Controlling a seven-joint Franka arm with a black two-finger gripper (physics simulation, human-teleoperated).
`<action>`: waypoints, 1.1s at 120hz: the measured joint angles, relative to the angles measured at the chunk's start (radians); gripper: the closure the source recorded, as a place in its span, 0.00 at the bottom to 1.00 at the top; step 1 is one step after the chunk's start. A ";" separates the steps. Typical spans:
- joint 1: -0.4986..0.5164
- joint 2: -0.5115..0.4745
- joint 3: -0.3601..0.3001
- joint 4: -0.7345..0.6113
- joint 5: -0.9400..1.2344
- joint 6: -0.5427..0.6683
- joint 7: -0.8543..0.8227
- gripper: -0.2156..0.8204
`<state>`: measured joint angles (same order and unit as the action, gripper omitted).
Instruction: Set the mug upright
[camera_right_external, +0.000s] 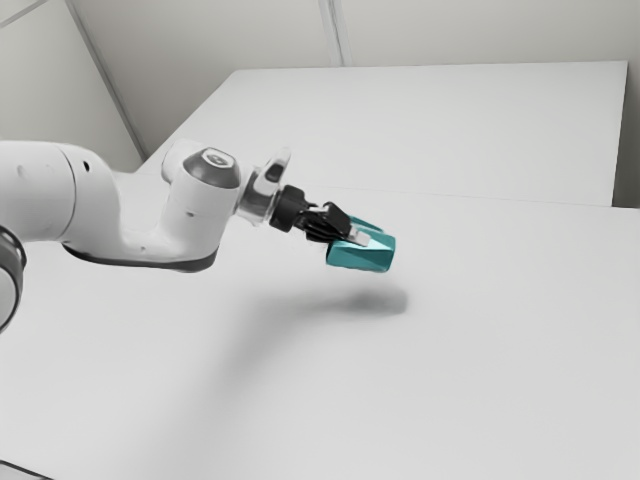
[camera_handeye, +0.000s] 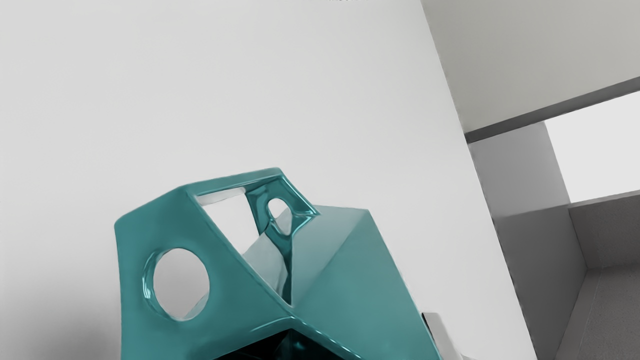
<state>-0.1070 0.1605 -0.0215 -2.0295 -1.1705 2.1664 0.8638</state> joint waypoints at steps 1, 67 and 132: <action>0.000 -0.007 0.000 -0.001 0.011 0.001 -0.002 0.97; 0.023 -0.274 -0.003 -0.126 1.006 -0.034 -0.303 0.97; 0.036 -0.317 0.054 -0.327 1.252 0.070 -0.461 0.97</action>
<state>-0.0707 -0.1563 0.0328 -2.3565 0.0811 2.2359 0.4028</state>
